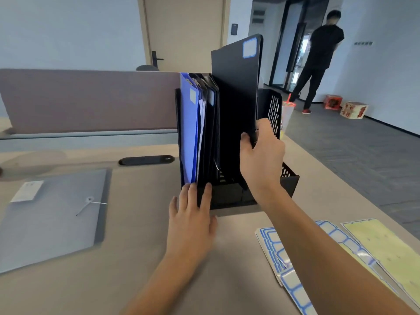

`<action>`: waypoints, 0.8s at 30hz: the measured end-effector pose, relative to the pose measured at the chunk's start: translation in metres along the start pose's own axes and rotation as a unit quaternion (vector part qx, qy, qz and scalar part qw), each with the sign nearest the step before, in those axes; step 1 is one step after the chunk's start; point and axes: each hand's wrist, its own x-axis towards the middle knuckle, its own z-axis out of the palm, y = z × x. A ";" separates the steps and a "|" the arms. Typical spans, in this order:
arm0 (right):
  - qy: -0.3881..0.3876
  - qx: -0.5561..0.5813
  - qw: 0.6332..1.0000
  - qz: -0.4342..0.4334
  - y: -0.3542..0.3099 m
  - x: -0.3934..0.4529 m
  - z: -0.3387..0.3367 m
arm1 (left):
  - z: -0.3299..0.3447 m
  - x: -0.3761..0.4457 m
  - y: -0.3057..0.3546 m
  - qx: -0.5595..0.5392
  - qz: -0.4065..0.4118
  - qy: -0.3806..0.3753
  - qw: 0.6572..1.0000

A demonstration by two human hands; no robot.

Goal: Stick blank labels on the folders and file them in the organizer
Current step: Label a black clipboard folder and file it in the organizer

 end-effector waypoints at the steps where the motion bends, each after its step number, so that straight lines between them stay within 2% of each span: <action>1: -0.001 0.005 1.000 0.001 0.000 0.001 0.005 | 0.000 0.001 0.001 -0.003 -0.003 0.000 1.000; 12: -0.013 0.053 0.998 -0.007 -0.006 0.010 0.041 | 0.005 -0.003 0.001 -0.012 -0.007 0.001 1.000; 24: -0.125 0.052 0.991 -0.010 0.018 -0.018 0.045 | 0.004 -0.003 0.001 -0.029 -0.008 0.001 1.000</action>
